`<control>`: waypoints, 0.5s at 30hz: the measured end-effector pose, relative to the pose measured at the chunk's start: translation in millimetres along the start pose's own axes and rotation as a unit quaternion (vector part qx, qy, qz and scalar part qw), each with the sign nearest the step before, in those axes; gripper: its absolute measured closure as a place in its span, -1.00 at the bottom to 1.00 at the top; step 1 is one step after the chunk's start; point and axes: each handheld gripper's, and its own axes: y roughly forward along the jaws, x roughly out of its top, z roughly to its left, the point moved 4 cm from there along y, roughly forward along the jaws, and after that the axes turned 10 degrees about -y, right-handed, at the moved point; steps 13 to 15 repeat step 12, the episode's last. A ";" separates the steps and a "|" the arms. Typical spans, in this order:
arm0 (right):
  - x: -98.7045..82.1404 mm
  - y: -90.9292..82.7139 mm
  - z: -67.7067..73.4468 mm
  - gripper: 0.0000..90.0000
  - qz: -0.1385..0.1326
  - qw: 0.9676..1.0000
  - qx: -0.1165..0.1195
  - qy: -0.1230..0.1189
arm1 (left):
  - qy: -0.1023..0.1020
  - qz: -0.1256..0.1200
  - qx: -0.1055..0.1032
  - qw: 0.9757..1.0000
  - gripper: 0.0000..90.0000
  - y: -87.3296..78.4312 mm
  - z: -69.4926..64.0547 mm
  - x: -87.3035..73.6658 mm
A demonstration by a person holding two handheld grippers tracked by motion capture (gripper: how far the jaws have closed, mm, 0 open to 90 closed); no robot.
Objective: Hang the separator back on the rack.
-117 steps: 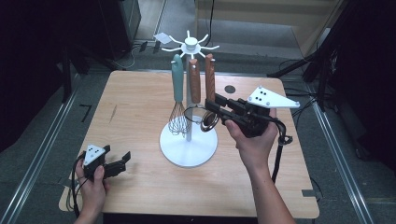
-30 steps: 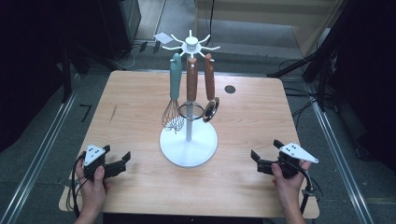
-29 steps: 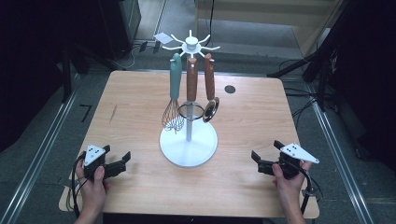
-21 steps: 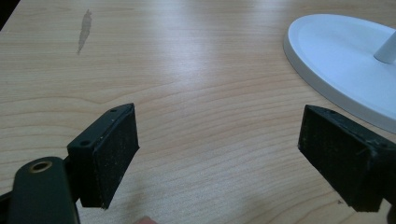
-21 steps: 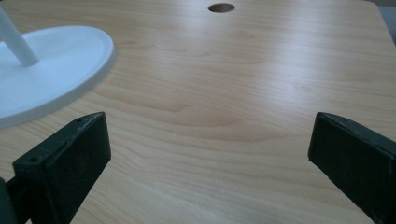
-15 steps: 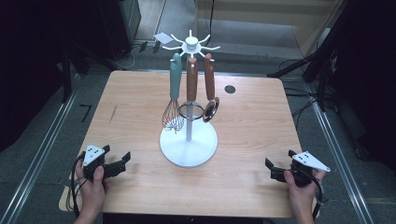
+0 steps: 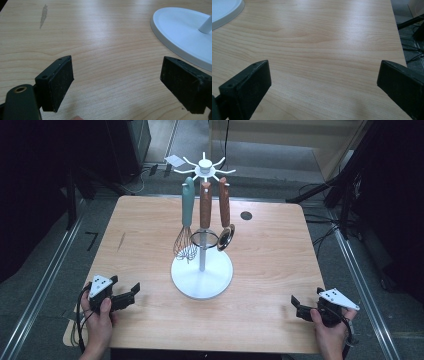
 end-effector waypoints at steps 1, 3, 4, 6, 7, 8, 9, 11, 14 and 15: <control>0.0 0.5 0.4 -1.00 -0.001 1.000 0.001 0.000 | 0.000 0.000 0.000 1.000 -0.74 0.0 0.1 0.0; -0.1 1.1 0.5 -1.00 0.000 1.000 0.002 0.000 | -0.001 0.000 0.000 1.000 -0.74 0.1 0.1 0.0; -0.1 1.2 0.3 -1.00 0.000 1.000 0.003 0.001 | -0.001 0.000 0.001 1.000 -0.74 0.0 0.1 0.0; -0.2 1.2 -0.4 -1.00 -0.002 1.000 0.003 0.005 | -0.001 0.000 0.000 1.000 -0.74 0.1 0.2 0.0; -0.3 1.2 -0.9 -1.00 -0.002 1.000 0.003 0.007 | -0.001 0.000 0.000 1.000 -0.74 0.1 0.3 0.0; -0.4 1.2 -1.1 -1.00 -0.002 1.000 0.004 0.008 | -0.003 0.001 -0.001 1.000 -0.74 0.3 0.5 0.1; -0.3 1.3 -1.1 -1.00 -0.002 1.000 0.004 0.009 | -0.005 0.004 -0.003 1.000 -0.74 0.8 0.9 0.2; -0.4 1.6 -0.9 -1.00 -0.001 1.000 0.005 0.008 | -0.009 0.010 -0.005 1.000 -0.74 1.6 1.8 0.4; -0.4 1.9 -0.8 -1.00 0.000 1.000 0.006 0.008 | -0.010 0.010 -0.006 1.000 -0.74 1.8 1.9 0.5; -0.4 1.9 -0.8 -1.00 0.000 1.000 0.006 0.008 | -0.010 0.010 -0.006 1.000 -0.74 1.8 1.9 0.5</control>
